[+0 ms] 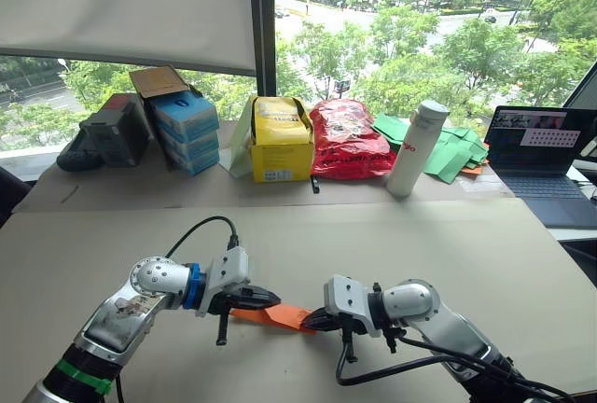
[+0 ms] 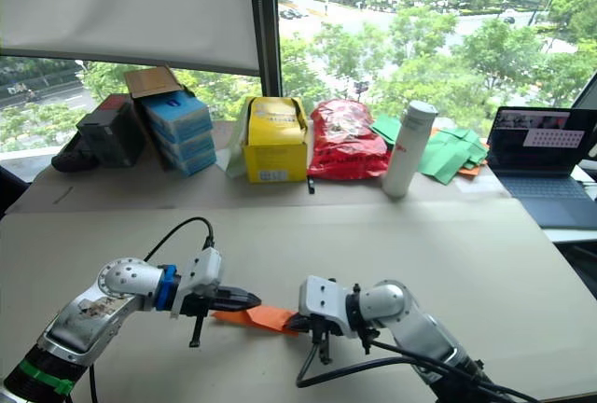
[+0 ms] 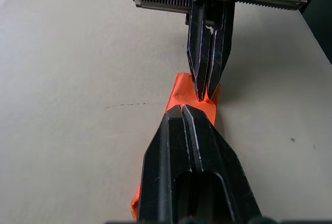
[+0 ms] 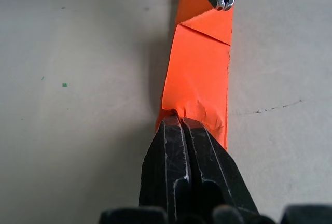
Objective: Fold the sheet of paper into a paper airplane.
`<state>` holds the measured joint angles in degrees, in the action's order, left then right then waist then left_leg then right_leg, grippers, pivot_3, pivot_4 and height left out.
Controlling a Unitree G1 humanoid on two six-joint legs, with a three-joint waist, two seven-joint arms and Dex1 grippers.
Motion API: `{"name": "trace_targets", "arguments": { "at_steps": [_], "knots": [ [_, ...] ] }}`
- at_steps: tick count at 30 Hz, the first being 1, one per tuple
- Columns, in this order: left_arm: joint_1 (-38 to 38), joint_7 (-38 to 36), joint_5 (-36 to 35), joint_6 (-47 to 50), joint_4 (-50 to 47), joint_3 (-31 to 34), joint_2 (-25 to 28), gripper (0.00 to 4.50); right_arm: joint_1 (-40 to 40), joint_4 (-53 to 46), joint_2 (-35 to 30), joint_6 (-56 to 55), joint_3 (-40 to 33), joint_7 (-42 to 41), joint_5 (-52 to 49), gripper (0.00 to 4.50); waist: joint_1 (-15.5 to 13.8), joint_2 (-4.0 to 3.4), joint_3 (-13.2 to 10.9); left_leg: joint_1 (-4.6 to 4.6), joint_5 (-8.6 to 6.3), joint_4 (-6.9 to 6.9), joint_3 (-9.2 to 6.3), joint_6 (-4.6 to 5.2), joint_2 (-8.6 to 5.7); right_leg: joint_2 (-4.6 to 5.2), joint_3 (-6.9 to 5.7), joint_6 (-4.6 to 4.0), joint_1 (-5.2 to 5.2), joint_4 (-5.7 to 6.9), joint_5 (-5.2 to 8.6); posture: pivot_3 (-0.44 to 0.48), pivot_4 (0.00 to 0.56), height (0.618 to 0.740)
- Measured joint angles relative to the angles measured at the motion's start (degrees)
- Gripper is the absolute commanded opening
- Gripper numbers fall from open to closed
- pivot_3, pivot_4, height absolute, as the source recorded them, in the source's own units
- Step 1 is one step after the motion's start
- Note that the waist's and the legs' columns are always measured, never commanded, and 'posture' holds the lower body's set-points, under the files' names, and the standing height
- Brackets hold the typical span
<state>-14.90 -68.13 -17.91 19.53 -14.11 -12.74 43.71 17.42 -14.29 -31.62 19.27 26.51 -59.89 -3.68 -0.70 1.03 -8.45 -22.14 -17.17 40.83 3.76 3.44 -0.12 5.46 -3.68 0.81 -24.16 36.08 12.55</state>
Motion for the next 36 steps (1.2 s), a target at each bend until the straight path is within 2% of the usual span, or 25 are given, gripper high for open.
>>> {"name": "trace_targets", "arguments": {
  "at_steps": [7,10,15,21,24,29,36],
  "knots": [
    [0.0,-0.1,5.3,-4.6,4.4,-3.8,-0.3,0.01,0.3,-1.2,0.2,2.7,0.2,0.1,0.0,0.01,0.0,0.0,0.0,-0.02,-0.06,0.0,0.0,0.1,0.01,0.01,0.0,0.0,-0.03,0.0,0.0,0.0,0.15,0.74],
    [0.1,0.0,6.5,-6.0,5.3,-3.9,-0.6,0.01,0.4,-2.2,0.4,5.2,0.2,0.2,-0.1,0.86,0.0,0.0,0.0,-0.02,-0.07,0.0,0.0,0.12,0.01,0.01,0.0,-0.01,-0.03,0.01,0.0,0.0,0.15,0.74],
    [0.1,0.1,7.4,-7.6,6.2,-3.9,-1.3,0.01,0.4,-5.1,0.4,11.2,-0.3,0.0,-2.7,2.61,0.0,0.0,0.0,-0.03,-0.09,0.0,-0.01,0.15,0.02,0.03,-0.01,-0.02,-0.05,0.03,-0.01,0.0,0.15,0.74],
    [0.5,0.4,7.7,-8.7,6.5,-3.9,-1.6,0.01,7.3,-9.1,3.7,20.8,-7.4,1.3,-12.1,2.61,0.1,-0.01,0.0,-0.04,-0.09,-0.02,-0.06,0.15,0.04,0.04,-0.04,-0.03,-0.09,0.03,-0.01,0.0,0.15,0.74],
    [0.7,0.6,7.8,-8.8,6.6,-3.8,-2.1,0.01,9.3,-7.3,6.2,21.7,-5.7,4.6,-10.9,1.81,0.1,-0.01,0.0,-0.06,-0.08,-0.02,-0.04,0.14,0.0,0.07,-0.03,-0.03,-0.09,0.03,-0.01,0.0,0.15,0.74],
    [0.8,1.0,7.8,-9.1,6.6,-3.8,-2.3,0.01,9.5,-2.1,5.7,19.3,0.6,6.7,-5.8,0.04,0.1,-0.01,0.0,-0.1,-0.05,0.01,0.0,0.08,-0.04,0.09,-0.03,-0.01,-0.1,0.02,-0.02,0.0,0.15,0.74],
    [0.8,1.2,8.0,-9.4,7.0,-3.7,-2.5,0.01,10.1,1.7,6.1,15.5,5.1,7.1,-1.4,0.01,0.1,-0.01,0.0,-0.06,-0.07,0.0,-0.01,0.12,-0.01,0.03,-0.03,-0.02,-0.1,0.06,-0.02,0.0,0.15,0.74]
  ]
}}
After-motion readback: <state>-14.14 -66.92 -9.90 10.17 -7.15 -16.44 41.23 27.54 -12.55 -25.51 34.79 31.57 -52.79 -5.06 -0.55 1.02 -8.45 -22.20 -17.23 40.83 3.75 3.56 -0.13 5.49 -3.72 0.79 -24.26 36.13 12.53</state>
